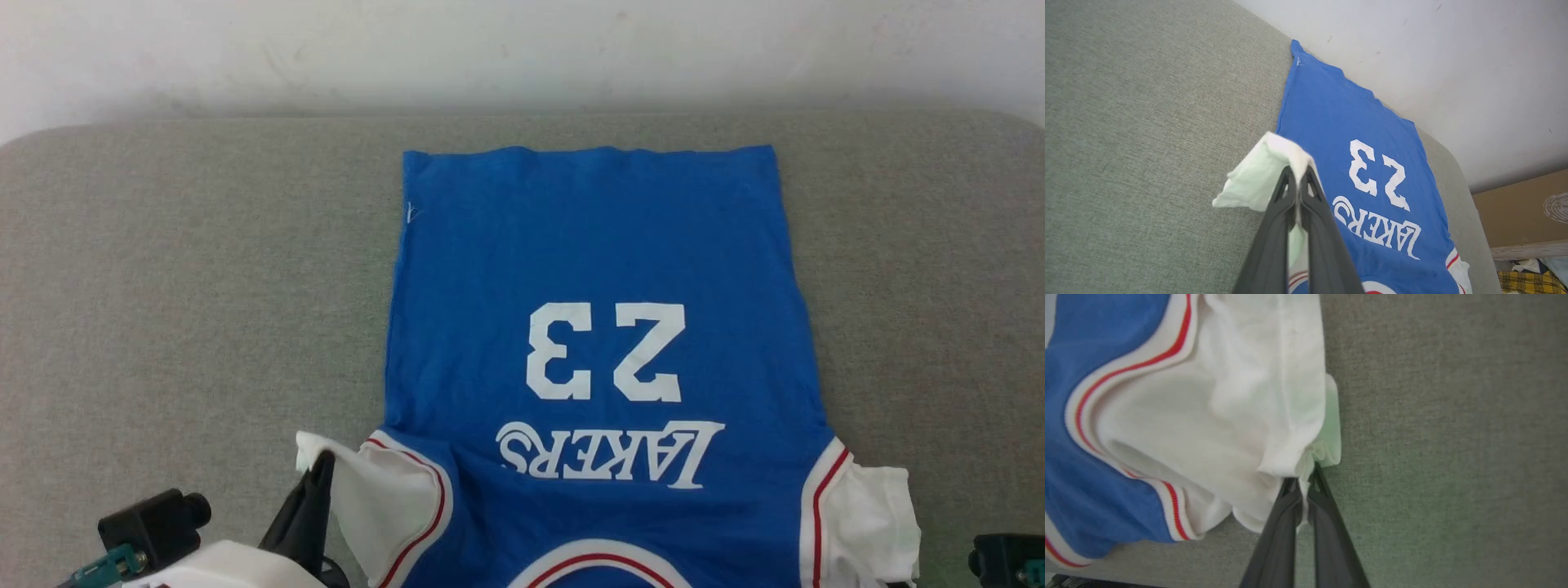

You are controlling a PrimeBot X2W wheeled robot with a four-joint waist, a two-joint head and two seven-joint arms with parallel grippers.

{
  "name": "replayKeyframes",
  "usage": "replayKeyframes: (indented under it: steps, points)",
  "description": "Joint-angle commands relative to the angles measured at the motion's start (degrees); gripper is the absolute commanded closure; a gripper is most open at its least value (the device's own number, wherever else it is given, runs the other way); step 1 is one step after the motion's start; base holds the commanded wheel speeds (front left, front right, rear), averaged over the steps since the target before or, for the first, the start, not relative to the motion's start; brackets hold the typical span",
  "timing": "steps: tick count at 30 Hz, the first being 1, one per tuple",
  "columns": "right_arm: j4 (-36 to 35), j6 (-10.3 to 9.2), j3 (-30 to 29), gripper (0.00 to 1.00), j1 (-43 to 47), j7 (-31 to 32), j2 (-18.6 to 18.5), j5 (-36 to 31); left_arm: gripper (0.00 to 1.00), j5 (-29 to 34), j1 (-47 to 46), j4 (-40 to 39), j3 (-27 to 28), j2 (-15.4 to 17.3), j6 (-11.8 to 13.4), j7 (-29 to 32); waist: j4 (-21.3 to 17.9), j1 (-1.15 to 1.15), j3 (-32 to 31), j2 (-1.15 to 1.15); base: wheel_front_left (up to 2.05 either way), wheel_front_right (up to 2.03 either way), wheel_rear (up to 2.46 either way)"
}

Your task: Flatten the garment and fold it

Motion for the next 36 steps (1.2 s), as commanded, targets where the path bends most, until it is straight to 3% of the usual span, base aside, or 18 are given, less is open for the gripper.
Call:
replayKeyframes:
  steps: [1, 2, 4, 5, 9, 14, 18, 24, 31, 36]
  points:
    - [2.0, -0.04, 0.3, 1.0, -1.6, -1.4, -0.2, -0.6, 1.0, 0.8, -1.2, 0.1, -0.3, 0.0, 0.5, 0.1, 0.6, -0.01, 0.5, 0.0, 0.0, 0.0, 0.0]
    - [3.1, -0.04, 0.6, 1.0, -2.0, -2.6, -0.5, -1.1, 1.0, 1.0, -1.4, 0.1, -0.4, 0.0, 0.6, 0.1, 0.8, -0.01, 0.6, 0.0, 0.0, 0.0, 0.0]
    - [4.2, -0.04, 0.1, 0.57, -2.9, -4.7, -0.2, -1.0, 1.0, 1.4, -1.6, 0.0, -0.5, 0.1, 0.9, 0.1, 1.0, -0.01, 0.6, 0.0, 0.0, 0.0, 0.0]
    - [4.1, -0.04, -0.7, 0.0, -3.4, -5.3, 0.2, -0.2, 1.0, 1.5, -1.6, -0.1, -0.6, 0.1, 1.0, 0.1, 1.1, -0.01, 0.6, 0.0, 0.0, 0.0, 0.0]
    - [-3.0, -0.04, -4.5, 0.0, -5.4, -3.5, -0.4, 4.1, 1.0, 1.8, -1.0, -0.9, -0.8, 0.0, 1.2, -0.2, 1.7, -0.01, 1.1, 0.0, 0.0, 0.0, 0.0]
    - [-17.1, -0.04, -9.4, 0.0, -12.2, 1.9, -7.3, 4.6, 1.0, 2.5, -1.5, -1.9, -1.6, -0.4, 1.0, -1.1, 3.0, -0.01, 3.7, 0.0, 0.0, 0.0, 0.0]
    - [-20.1, -0.04, -9.8, 0.0, -22.2, 6.4, -13.1, 3.4, 1.0, 3.2, -3.0, -2.3, -2.8, -0.9, 0.5, -1.8, 4.4, -0.01, 6.8, 0.0, 0.0, 0.0, 0.0]
    - [-13.7, -0.04, -1.7, 0.0, -38.5, 12.4, -19.3, 0.8, 1.0, 4.6, -5.4, -3.0, -4.4, -1.7, 0.0, -2.9, 6.8, -0.01, 11.6, 0.0, 0.0, 0.0, 0.0]
    - [1.3, -0.04, 1.7, 0.0, -54.3, 18.0, -19.1, -3.6, 1.0, 5.3, -7.4, -3.3, -6.1, -2.9, -0.7, -4.1, 10.0, -0.01, 16.5, 0.0, 0.0, 0.0, 0.0]
    - [10.1, -0.04, 2.2, 0.0, -60.0, 19.0, -19.8, -6.6, 1.0, 5.4, -8.8, -2.9, -7.5, -3.8, -1.6, -5.1, 12.8, -0.01, 20.4, 0.0, 0.0, 0.0, 0.0]
